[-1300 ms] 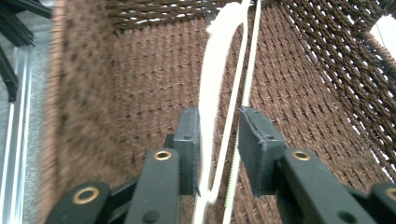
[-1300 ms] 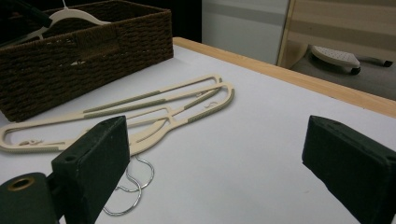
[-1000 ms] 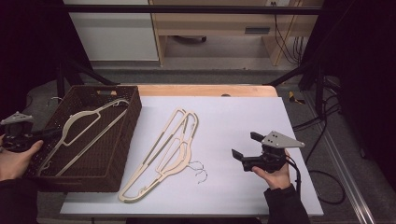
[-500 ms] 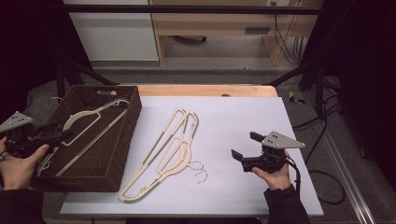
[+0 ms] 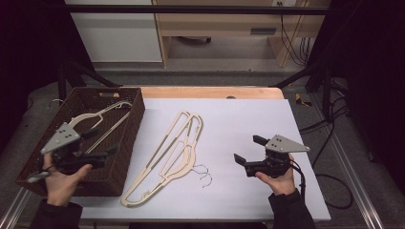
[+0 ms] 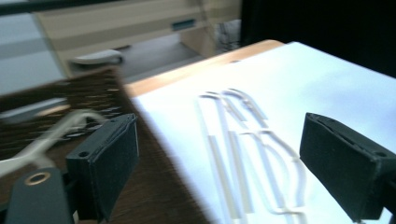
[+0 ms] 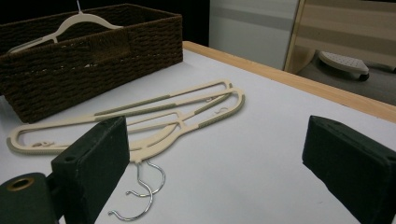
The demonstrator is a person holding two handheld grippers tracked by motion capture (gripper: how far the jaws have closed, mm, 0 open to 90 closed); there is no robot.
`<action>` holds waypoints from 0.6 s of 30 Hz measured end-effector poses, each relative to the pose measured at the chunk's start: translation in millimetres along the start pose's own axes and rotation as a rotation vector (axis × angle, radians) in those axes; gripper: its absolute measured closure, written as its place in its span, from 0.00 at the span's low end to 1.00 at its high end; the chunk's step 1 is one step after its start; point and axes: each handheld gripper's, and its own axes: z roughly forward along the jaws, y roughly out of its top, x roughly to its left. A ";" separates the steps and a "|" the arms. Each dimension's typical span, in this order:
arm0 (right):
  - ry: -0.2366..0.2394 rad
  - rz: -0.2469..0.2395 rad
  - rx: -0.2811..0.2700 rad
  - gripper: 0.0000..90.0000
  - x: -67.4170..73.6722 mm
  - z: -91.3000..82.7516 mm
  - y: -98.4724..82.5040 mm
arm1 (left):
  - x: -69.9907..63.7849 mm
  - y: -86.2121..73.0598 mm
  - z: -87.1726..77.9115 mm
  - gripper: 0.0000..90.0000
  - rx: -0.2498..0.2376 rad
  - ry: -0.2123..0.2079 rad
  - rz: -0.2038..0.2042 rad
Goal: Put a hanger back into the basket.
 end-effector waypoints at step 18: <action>0.048 -0.020 0.038 0.09 14.8 18.3 -4.6 | -72.7 -33.0 66.7 0.11 0.133 -0.167 0.060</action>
